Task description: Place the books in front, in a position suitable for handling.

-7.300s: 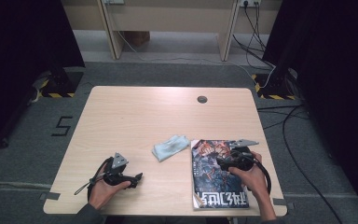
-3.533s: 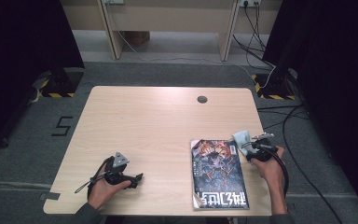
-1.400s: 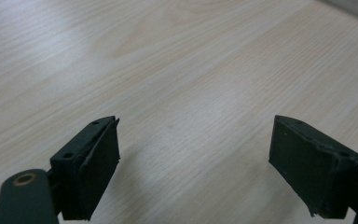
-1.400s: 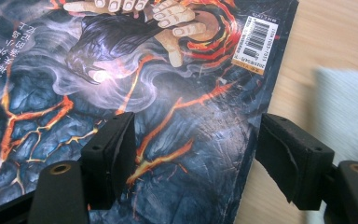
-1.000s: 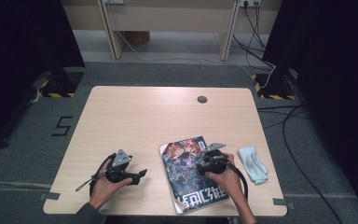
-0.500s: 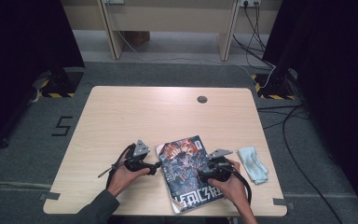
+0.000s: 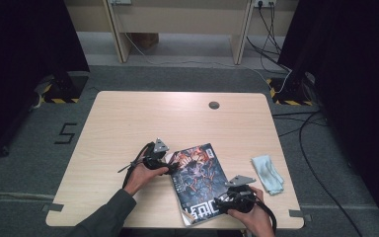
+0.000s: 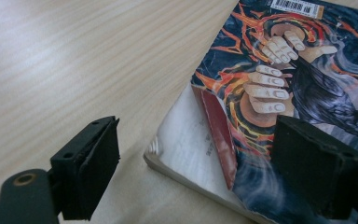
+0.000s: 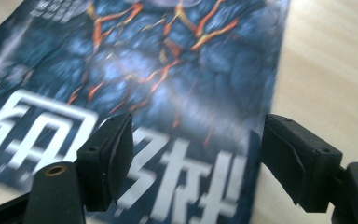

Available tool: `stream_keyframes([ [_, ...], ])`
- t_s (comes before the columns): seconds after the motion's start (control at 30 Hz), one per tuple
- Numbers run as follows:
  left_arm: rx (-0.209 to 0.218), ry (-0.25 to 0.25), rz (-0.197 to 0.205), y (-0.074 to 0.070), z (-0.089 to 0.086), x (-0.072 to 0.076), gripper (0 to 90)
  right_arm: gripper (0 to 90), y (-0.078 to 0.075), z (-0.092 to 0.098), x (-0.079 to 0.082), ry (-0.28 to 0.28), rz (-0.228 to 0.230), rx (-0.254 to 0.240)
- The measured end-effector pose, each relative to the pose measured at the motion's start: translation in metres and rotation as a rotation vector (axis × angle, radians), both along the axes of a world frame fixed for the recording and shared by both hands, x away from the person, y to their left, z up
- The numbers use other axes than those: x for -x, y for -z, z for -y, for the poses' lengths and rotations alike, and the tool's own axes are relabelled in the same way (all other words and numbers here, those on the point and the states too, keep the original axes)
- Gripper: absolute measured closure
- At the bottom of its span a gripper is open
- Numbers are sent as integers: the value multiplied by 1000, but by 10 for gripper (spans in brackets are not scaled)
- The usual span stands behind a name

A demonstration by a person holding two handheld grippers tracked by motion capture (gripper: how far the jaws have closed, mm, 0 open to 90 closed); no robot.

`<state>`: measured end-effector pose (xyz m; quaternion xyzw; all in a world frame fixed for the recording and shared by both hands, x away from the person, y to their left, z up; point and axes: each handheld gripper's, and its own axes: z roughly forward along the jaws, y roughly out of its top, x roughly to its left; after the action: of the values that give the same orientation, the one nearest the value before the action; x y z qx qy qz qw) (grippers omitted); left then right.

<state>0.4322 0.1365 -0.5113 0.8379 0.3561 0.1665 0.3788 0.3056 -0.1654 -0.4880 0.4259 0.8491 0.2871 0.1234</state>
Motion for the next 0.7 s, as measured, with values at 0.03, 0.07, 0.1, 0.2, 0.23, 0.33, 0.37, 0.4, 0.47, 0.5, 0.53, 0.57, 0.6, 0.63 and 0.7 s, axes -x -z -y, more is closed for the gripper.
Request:
stream_keyframes([
  [0.03, 7, 6, -3, 0, 0, 0, 157, 256, 0, 0, 4, -6, -3, -1],
  [0.07, 14, 13, -12, 0, -1, 0, 174, 254, 1, 1, 8, -12, -4, -1],
  [0.1, 31, 17, -21, 1, -2, 1, 245, 247, 2, 3, 15, -24, -10, -7],
  [0.2, 57, 11, -33, 2, -4, 3, 272, 245, 2, 7, 21, -27, -4, -8],
  [0.23, 64, 6, -45, 3, -5, 3, 272, 239, 3, 11, 27, -25, 5, 7],
  [0.33, 82, -8, -72, 3, -11, 7, 272, 234, 5, 10, 32, -33, 33, 45],
  [0.37, 82, -8, -72, 3, -11, 7, 273, 234, 5, 10, 32, -33, 33, 45],
  [0.4, 81, -11, -72, 3, -12, 9, 274, 227, 5, 10, 31, -36, 35, 65],
  [0.47, 73, -17, -73, 2, -14, 13, 278, 205, 6, 10, 30, -24, 41, 78],
  [0.5, 73, -17, -73, 2, -14, 13, 280, 193, 6, 11, 29, -13, 34, 80],
  [0.53, 62, -18, -74, 1, -15, 15, 282, 184, 7, 11, 29, 0, 31, 78],
  [0.57, 62, -21, -76, 1, -16, 17, 285, 184, 7, 12, 28, 6, 36, 82],
  [0.6, 62, -21, -76, 1, -16, 17, 288, 181, 6, 12, 28, 10, 41, 89],
  [0.63, 56, -30, -80, 0, -18, 21, 293, 172, 6, 12, 26, 17, 48, 102],
  [0.7, 47, -35, -81, 0, -21, 26, 303, 163, 5, 12, 22, 35, 47, 119],
])
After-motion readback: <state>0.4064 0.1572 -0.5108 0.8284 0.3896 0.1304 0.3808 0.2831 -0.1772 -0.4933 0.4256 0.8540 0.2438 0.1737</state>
